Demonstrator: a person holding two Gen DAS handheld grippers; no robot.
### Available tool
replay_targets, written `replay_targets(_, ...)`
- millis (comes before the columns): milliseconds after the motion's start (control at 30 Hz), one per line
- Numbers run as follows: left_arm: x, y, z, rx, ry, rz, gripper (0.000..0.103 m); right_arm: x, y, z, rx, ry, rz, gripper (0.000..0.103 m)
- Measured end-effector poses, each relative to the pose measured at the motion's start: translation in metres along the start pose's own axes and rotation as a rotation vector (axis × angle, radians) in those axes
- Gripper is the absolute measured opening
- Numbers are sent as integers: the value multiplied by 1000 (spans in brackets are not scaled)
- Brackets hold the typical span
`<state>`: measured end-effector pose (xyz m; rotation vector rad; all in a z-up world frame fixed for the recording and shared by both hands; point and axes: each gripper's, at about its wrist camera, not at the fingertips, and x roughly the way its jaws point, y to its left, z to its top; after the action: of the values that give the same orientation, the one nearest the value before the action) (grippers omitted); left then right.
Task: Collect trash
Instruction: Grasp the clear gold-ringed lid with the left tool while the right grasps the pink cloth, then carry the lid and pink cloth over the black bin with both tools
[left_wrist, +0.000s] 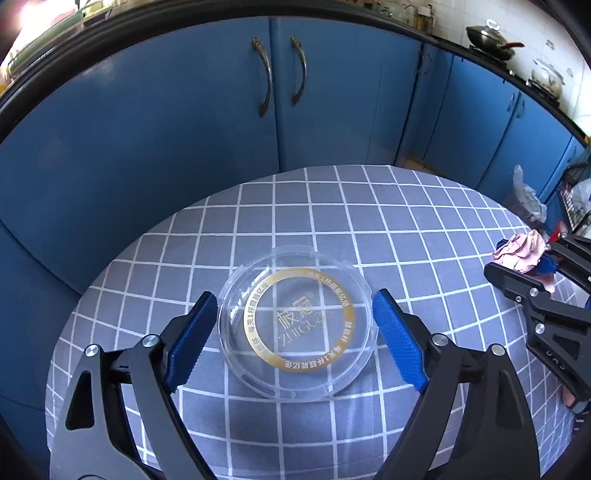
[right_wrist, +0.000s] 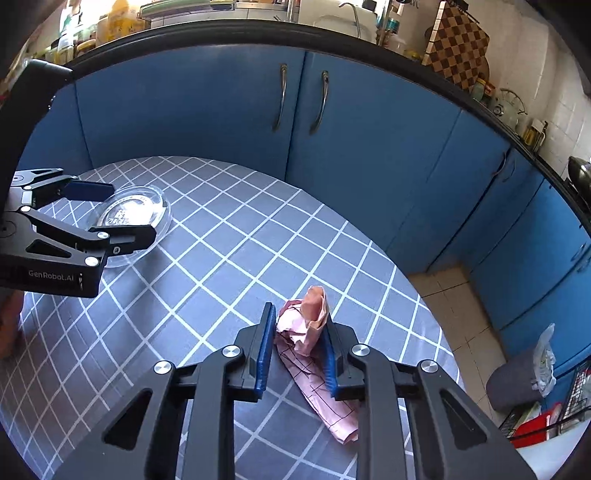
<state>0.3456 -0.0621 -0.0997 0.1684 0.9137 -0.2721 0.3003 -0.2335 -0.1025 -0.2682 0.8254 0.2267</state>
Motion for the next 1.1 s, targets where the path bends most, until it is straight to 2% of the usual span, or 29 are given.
replay_targets(600,-27,-19,-17,41,-32,18,84,-23,4,-13,-2,-5,4,22)
replay_targets(1100,-81,-46,-72,115,-19,14,84,-82,29,-61,-73,35,15,22)
